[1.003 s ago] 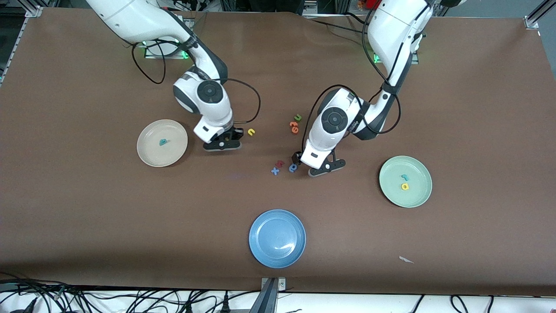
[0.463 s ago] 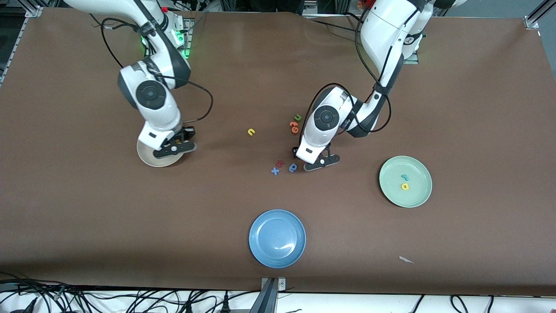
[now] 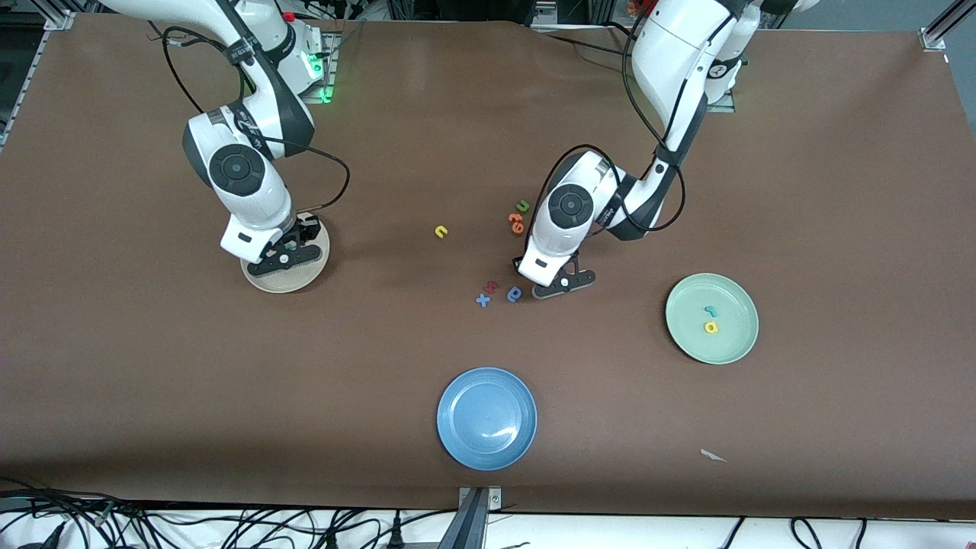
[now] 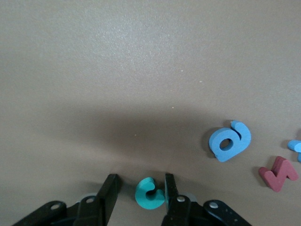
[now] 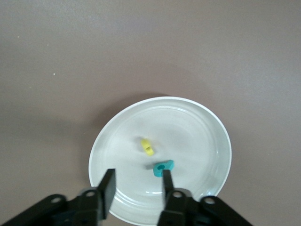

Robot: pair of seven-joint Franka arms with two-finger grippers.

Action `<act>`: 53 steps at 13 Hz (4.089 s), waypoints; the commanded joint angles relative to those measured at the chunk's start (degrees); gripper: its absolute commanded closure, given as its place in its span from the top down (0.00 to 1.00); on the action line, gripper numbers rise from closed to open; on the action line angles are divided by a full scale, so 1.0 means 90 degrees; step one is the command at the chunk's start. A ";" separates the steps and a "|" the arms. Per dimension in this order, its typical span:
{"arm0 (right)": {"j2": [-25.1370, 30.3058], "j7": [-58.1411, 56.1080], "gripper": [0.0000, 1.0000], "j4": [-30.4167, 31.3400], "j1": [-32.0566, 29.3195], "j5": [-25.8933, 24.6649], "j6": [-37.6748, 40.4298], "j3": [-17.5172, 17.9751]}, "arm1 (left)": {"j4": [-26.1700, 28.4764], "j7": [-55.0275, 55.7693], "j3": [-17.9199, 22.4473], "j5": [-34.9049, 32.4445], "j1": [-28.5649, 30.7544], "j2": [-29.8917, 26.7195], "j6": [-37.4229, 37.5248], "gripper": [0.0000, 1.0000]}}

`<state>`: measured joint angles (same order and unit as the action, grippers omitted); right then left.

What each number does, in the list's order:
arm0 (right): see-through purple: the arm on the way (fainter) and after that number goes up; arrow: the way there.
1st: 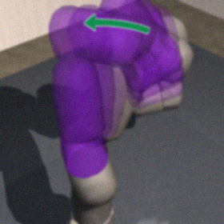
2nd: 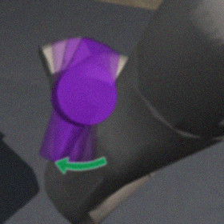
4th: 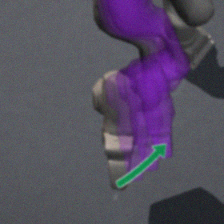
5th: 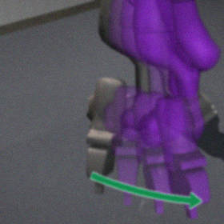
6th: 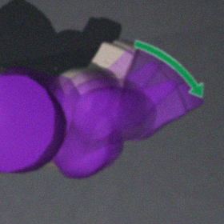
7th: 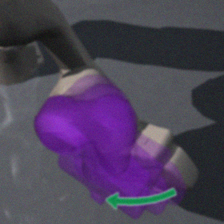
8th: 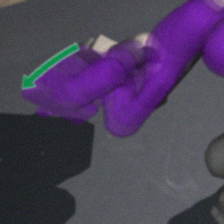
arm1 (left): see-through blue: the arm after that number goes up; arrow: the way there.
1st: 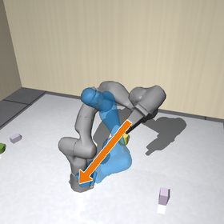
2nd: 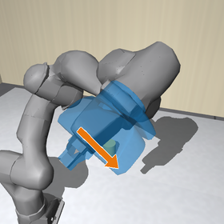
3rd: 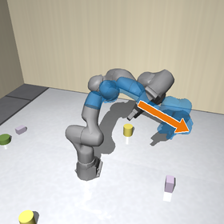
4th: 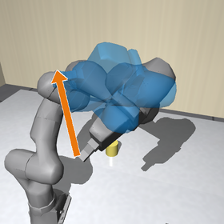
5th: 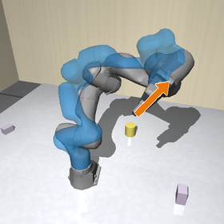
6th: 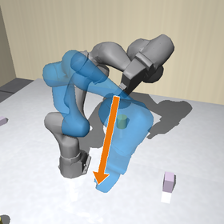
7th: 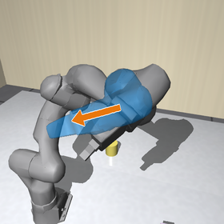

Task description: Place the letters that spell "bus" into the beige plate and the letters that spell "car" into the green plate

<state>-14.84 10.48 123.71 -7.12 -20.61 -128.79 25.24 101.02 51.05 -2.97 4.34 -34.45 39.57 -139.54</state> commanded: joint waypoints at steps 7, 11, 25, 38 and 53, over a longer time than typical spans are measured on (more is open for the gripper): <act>-0.0196 0.1058 0.82 -0.0005 0.0331 0.1176 -0.0366 0.0281 | -0.0003 0.0510 0.0067 -0.0278 -0.0186 -0.0022 0.0144 0.23; -0.0752 0.2602 0.82 -0.0278 0.1218 0.1138 -0.1079 0.0282 | -0.0013 0.0510 0.0077 -0.0278 -0.0176 -0.0022 0.0134 0.16; -0.2374 0.6033 0.82 -0.1471 0.2578 -0.0630 -0.1373 0.0223 | -0.0911 -0.4438 0.0340 -0.1262 0.2342 -0.0432 0.2761 0.11; -0.2228 0.6336 0.50 -0.0640 0.2588 -0.0952 -0.2115 0.0164 | -0.1837 -0.4549 0.0340 -0.1908 0.3359 -0.1086 0.4428 1.00; 0.0359 0.1613 0.14 0.0795 0.0490 -0.0845 -0.0349 0.0106 | -0.0444 -0.4607 0.0360 -0.0942 0.3555 -0.3947 0.3562 1.00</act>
<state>-16.04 31.14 127.67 0.01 -28.47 -134.07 25.51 93.29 9.55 0.09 -5.39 -2.22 7.09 -106.02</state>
